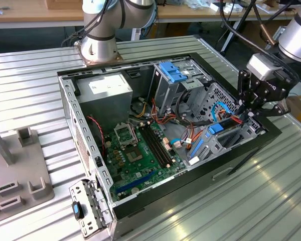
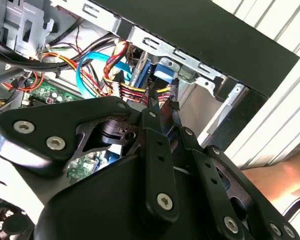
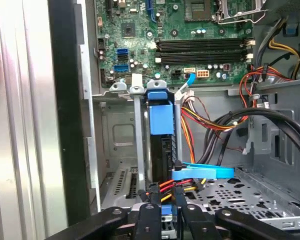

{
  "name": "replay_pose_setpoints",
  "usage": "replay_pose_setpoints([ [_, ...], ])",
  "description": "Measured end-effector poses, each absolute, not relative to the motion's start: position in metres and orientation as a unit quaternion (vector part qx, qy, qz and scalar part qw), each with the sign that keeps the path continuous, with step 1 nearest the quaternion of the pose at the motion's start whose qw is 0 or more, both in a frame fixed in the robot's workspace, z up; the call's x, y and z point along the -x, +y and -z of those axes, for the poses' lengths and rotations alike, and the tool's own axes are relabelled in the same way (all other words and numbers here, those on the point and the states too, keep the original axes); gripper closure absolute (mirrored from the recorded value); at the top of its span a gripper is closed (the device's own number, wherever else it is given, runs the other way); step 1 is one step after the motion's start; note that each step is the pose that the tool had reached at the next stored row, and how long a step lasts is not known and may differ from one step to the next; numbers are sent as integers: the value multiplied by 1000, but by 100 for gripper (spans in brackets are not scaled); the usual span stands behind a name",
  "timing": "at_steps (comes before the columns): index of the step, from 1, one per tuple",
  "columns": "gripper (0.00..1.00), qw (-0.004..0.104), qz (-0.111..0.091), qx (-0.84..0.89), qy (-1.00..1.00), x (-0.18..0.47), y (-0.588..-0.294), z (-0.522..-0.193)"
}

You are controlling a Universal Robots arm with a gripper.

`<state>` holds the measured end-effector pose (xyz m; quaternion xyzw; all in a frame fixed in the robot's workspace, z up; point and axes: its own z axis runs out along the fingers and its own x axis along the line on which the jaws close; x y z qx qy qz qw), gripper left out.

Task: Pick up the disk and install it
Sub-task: 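Insert the first disk wire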

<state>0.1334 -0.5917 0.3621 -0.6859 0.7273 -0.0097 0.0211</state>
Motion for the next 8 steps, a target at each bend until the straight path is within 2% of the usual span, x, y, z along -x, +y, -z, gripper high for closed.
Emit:
replay_pose_setpoints([
  [8,76,21,10,690,723,-139,-595,-362],
])
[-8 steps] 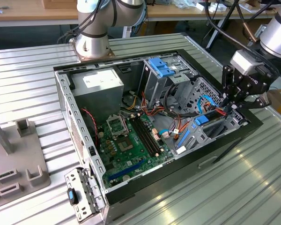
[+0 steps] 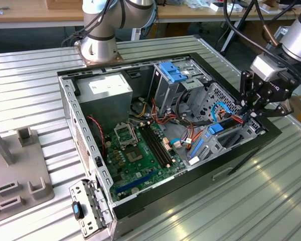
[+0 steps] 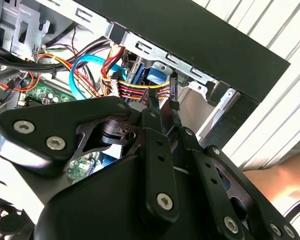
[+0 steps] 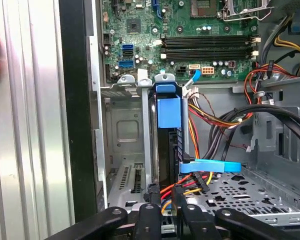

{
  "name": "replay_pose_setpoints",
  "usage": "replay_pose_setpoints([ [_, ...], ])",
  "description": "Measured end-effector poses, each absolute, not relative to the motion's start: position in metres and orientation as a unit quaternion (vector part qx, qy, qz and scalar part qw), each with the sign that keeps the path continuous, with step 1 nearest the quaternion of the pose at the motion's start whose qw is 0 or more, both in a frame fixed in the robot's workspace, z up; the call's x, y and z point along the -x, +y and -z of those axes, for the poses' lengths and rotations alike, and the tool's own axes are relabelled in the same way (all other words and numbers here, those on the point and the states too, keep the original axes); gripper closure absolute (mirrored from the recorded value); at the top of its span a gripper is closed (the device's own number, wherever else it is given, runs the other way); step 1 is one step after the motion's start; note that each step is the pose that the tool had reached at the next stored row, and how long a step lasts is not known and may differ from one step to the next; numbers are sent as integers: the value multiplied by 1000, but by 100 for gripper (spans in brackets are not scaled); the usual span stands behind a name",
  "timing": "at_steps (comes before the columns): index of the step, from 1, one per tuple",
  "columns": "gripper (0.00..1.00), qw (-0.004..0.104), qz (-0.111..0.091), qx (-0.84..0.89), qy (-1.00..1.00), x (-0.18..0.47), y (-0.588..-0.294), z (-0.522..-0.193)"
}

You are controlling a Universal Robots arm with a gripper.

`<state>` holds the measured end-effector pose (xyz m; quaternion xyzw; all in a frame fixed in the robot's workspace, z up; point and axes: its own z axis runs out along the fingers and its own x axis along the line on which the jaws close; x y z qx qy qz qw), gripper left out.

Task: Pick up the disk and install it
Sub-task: 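Insert the first disk wire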

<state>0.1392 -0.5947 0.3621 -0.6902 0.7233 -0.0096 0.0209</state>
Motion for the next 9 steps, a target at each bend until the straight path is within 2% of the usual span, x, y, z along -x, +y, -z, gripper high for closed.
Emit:
replay_pose_setpoints([
  [9,76,20,8,712,702,-150,-600,-361],
])
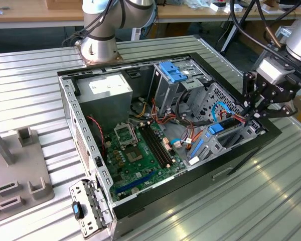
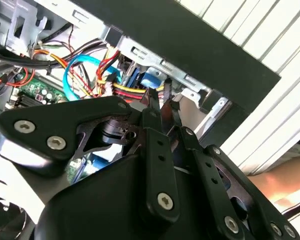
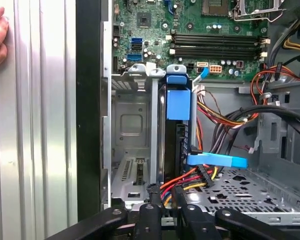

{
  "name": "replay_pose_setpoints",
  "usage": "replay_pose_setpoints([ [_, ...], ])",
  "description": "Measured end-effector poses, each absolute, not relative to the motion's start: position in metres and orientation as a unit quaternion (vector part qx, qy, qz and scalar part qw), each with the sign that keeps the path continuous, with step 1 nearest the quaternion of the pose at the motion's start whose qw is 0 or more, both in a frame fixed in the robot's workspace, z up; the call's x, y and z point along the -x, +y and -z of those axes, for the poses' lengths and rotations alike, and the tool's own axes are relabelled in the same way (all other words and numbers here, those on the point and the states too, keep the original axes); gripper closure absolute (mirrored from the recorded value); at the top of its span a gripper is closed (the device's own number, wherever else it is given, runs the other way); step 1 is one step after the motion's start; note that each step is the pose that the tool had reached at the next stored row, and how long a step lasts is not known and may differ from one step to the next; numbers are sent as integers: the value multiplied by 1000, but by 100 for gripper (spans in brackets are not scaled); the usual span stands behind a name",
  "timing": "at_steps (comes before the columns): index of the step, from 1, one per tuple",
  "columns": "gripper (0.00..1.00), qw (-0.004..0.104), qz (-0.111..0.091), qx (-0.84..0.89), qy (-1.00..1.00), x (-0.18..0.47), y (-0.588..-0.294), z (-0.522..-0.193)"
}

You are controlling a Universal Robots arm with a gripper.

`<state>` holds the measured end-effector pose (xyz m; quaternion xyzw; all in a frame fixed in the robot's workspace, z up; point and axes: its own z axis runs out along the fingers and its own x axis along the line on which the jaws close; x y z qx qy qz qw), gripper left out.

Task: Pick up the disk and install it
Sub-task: 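Insert the first disk wire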

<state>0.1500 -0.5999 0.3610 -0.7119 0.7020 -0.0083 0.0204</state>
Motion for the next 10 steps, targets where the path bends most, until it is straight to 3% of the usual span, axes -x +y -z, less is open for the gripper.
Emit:
replay_pose_setpoints([
  [10,76,20,7,779,626,-151,-602,-353],
])
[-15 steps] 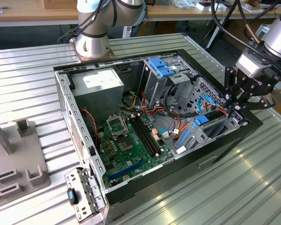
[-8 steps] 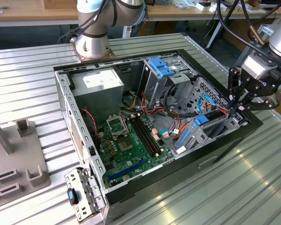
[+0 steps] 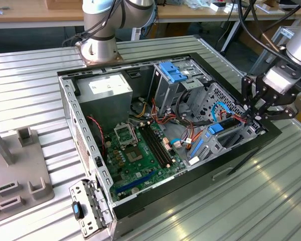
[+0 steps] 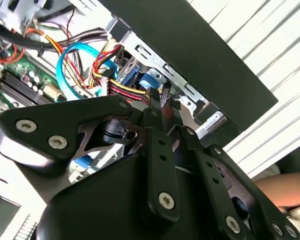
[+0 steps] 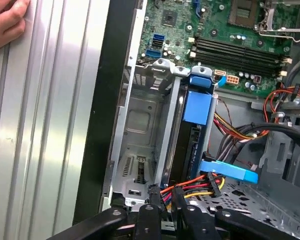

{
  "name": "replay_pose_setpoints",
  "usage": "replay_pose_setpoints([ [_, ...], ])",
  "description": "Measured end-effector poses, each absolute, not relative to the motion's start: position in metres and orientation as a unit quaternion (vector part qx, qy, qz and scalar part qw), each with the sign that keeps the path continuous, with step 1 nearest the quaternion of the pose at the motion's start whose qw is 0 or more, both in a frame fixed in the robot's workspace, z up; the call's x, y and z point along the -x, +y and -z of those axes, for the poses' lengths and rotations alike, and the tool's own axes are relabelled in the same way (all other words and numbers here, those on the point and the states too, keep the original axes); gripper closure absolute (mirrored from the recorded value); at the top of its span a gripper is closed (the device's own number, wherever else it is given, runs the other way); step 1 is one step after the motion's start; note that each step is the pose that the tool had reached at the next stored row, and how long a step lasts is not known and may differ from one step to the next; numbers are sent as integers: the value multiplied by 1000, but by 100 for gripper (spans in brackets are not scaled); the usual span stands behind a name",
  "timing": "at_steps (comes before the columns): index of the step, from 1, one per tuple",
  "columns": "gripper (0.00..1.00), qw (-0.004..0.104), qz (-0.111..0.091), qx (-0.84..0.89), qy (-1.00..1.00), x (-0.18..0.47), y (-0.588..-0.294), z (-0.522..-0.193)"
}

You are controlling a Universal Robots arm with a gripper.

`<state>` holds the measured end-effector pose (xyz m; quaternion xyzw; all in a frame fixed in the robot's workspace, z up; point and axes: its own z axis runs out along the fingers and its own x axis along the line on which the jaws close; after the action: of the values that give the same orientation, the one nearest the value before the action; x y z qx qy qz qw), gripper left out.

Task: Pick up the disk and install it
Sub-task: 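Insert the first disk wire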

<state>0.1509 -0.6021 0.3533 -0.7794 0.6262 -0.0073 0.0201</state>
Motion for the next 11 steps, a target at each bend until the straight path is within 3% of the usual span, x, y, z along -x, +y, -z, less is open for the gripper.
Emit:
replay_pose_setpoints([
  [11,76,21,6,823,567,-151,-597,-363],
])
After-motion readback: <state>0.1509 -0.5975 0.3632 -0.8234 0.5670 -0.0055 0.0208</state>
